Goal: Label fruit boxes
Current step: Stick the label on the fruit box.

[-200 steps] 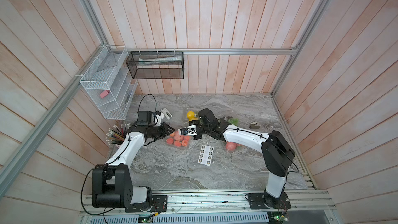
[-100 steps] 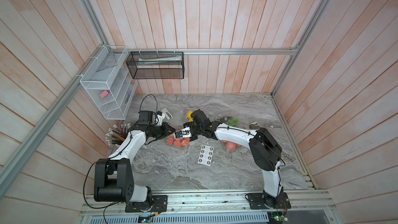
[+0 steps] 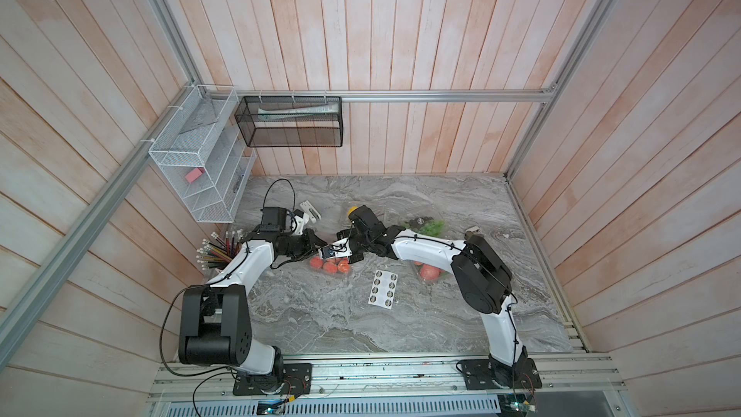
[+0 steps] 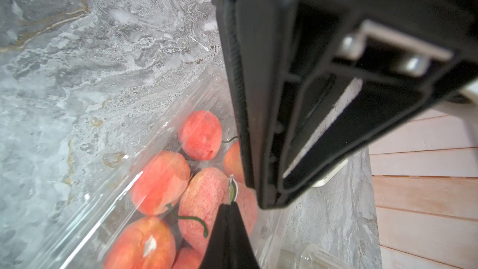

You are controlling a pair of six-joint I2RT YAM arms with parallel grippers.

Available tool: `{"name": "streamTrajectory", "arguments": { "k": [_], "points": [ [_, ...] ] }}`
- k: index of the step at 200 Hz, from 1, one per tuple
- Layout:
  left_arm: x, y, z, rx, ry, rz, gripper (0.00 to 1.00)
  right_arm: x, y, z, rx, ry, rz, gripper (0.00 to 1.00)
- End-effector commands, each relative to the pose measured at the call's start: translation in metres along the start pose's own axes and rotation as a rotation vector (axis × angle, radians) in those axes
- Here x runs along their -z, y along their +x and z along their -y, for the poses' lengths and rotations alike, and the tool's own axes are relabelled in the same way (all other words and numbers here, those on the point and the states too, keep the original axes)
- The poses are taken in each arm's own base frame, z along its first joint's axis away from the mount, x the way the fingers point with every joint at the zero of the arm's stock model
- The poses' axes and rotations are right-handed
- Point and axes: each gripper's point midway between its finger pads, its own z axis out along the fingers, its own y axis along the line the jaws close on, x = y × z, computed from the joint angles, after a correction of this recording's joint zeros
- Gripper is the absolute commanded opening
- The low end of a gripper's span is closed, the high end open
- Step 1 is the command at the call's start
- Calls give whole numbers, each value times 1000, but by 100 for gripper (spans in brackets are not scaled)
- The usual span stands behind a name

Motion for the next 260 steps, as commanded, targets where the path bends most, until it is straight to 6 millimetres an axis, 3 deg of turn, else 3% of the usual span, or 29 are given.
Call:
{"name": "streamTrajectory", "arguments": {
  "k": [1, 73, 230, 260],
  "points": [
    [-3, -5, 0, -15, 18, 4, 13, -7, 2, -7, -4, -34, -15, 0],
    [-15, -1, -15, 21, -4, -28, 9, -13, 9, -17, -18, -75, -38, 0],
    [-31, 13, -46, 48, -77, -82, 6, -15, 9, -18, -29, -88, -56, 0],
    [-30, 16, -50, 40, -99, -87, 6, -8, 1, -13, -30, -78, -42, 11]
  ]
}}
